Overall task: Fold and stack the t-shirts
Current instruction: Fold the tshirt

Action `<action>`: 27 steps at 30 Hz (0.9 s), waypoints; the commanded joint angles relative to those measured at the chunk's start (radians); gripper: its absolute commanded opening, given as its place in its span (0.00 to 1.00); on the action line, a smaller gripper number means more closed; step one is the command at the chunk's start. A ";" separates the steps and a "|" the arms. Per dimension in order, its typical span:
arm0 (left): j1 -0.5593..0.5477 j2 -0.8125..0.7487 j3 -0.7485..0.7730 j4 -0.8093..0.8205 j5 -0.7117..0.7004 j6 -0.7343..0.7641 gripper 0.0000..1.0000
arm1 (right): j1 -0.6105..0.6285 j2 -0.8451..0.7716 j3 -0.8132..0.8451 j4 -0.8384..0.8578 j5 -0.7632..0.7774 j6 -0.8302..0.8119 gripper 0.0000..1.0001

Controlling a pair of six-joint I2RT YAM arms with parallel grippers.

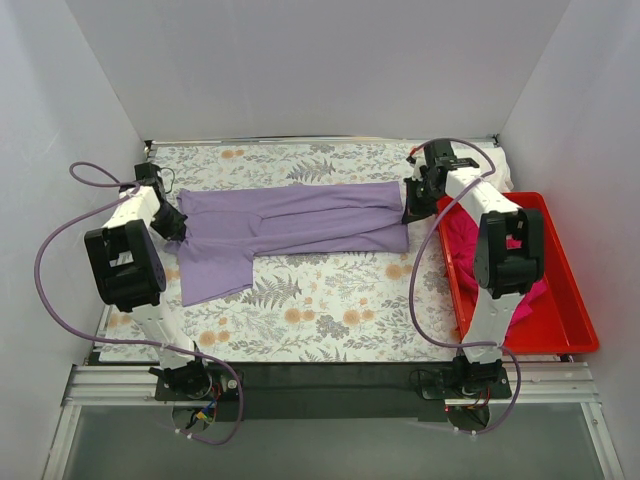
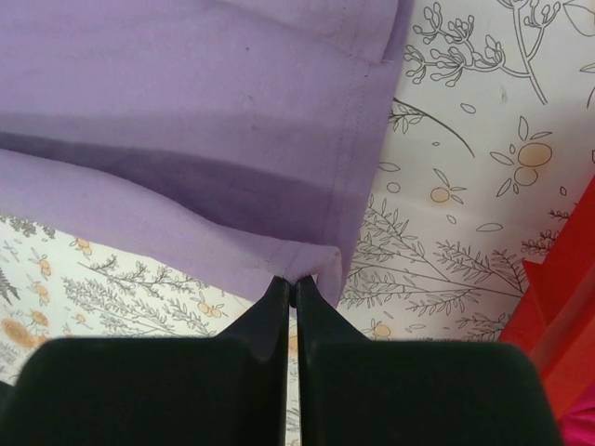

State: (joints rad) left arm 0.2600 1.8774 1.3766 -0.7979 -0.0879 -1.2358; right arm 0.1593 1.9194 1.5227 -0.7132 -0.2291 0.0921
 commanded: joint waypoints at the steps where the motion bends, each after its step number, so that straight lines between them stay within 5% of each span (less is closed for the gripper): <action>1: 0.004 -0.008 0.019 0.031 0.013 -0.002 0.00 | -0.004 0.018 0.002 0.049 0.043 -0.008 0.01; 11: 0.004 0.017 -0.002 0.097 0.039 -0.008 0.03 | -0.003 0.067 -0.048 0.124 0.039 0.021 0.03; 14: 0.002 0.006 -0.013 0.108 0.048 -0.008 0.21 | -0.003 0.075 -0.049 0.130 0.027 0.029 0.06; 16: 0.002 -0.073 -0.036 0.120 0.040 -0.014 0.45 | 0.002 0.041 -0.048 0.129 0.030 0.029 0.21; 23: -0.007 -0.277 -0.215 0.129 -0.003 -0.034 0.72 | 0.020 -0.094 -0.094 0.120 0.016 0.024 0.46; 27: -0.024 -0.389 -0.391 0.117 -0.009 -0.045 0.73 | 0.052 -0.175 -0.179 0.110 0.001 0.024 0.57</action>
State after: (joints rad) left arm 0.2512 1.5768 1.0782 -0.6708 -0.0715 -1.2659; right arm 0.1833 1.8305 1.3895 -0.6018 -0.2081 0.1230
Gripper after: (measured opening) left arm 0.732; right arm 0.557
